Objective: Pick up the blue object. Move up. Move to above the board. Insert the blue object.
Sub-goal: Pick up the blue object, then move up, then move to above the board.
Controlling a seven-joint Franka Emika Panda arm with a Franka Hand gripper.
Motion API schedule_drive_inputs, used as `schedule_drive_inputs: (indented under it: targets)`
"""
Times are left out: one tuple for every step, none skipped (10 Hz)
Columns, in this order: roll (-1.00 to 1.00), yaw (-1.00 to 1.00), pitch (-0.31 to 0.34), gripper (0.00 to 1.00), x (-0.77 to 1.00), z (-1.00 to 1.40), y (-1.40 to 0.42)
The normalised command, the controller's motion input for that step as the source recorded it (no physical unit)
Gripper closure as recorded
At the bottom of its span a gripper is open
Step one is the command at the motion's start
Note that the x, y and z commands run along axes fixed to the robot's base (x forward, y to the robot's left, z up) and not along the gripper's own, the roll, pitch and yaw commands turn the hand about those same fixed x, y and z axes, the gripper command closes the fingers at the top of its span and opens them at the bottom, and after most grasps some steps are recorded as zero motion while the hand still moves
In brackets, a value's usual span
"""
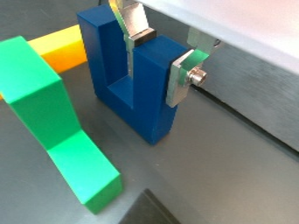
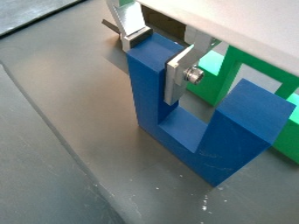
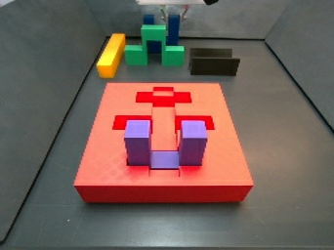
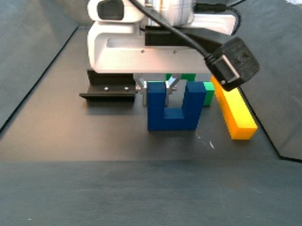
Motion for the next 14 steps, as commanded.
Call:
schedule_drive_inputs:
  targets:
    - [0.0,0.0,0.0,1.0,0.0,0.0,0.0]
    - [0.0,0.0,0.0,1.0,0.0,0.0,0.0]
    - [0.0,0.0,0.0,1.0,0.0,0.0,0.0]
    - [0.0,0.0,0.0,1.0,0.0,0.0,0.0]
    - [0.0,0.0,0.0,1.0,0.0,0.0,0.0]
    - [0.0,0.0,0.0,1.0,0.0,0.0,0.0]
    - [0.0,0.0,0.0,1.0,0.0,0.83,0.0]
    - [0.0,0.02,0.029,1.0,-0.05,0.77,0.03]
    - [0.04,0.02,0.038,1.0,-0.06,0.51,0.02]
    - [0.08,0.02,0.022,1.0,-0.01,0.23,0.0]
    - [0.0,0.0,0.0,1.0,0.0,1.4,0.0]
    - [-0.03,-0.01,0.013,1.0,-0.02,1.4,0.0]
    - [0.01,0.0,0.038,1.0,-0.04,1.4,-0.01]
    - [0.01,0.0,0.029,1.0,-0.01,1.4,-0.01]
